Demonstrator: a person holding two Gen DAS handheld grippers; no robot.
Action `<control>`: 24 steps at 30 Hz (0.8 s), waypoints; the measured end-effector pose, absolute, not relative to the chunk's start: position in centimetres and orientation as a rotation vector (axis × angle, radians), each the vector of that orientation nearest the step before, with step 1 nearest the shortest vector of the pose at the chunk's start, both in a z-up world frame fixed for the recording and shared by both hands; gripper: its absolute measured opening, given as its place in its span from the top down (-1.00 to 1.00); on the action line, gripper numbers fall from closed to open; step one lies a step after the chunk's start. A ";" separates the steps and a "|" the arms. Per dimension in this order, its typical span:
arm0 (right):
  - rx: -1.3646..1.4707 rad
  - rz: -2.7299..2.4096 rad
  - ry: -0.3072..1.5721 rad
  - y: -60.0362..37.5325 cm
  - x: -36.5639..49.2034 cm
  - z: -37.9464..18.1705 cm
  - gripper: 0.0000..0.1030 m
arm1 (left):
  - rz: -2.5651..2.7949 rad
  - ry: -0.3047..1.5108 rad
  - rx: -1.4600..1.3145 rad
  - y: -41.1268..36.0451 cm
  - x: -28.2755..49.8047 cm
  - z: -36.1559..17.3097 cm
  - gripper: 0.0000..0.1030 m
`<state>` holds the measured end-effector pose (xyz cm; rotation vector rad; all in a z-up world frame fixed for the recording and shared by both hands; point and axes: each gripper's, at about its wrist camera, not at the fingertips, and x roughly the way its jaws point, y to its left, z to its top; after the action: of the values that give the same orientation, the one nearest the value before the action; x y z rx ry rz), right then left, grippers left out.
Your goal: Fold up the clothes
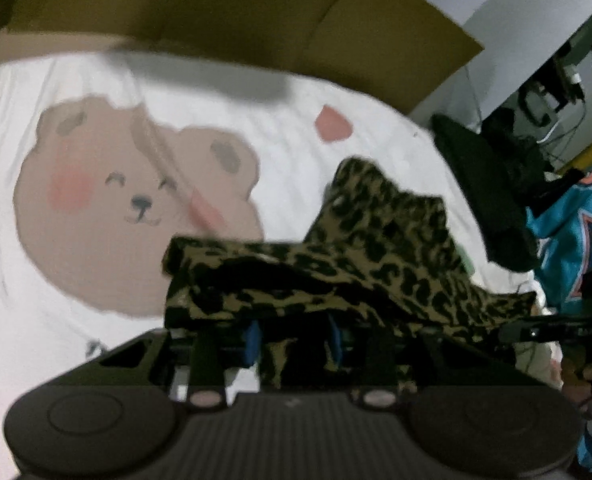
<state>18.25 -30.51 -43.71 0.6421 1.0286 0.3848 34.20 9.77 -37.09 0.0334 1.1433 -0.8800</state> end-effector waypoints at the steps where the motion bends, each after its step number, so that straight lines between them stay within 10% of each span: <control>1: 0.638 0.386 1.022 -30.5 18.4 -43.5 0.17 | -0.885 1.126 0.039 9.5 34.4 -36.7 0.32; 24: 0.498 0.188 0.947 -33.8 20.1 -41.9 0.16 | -0.788 0.996 0.134 7.2 38.4 -36.2 0.32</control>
<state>20.13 -33.75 -41.92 0.4983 0.9471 0.1881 38.45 7.23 -36.19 0.1338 0.9962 -0.7882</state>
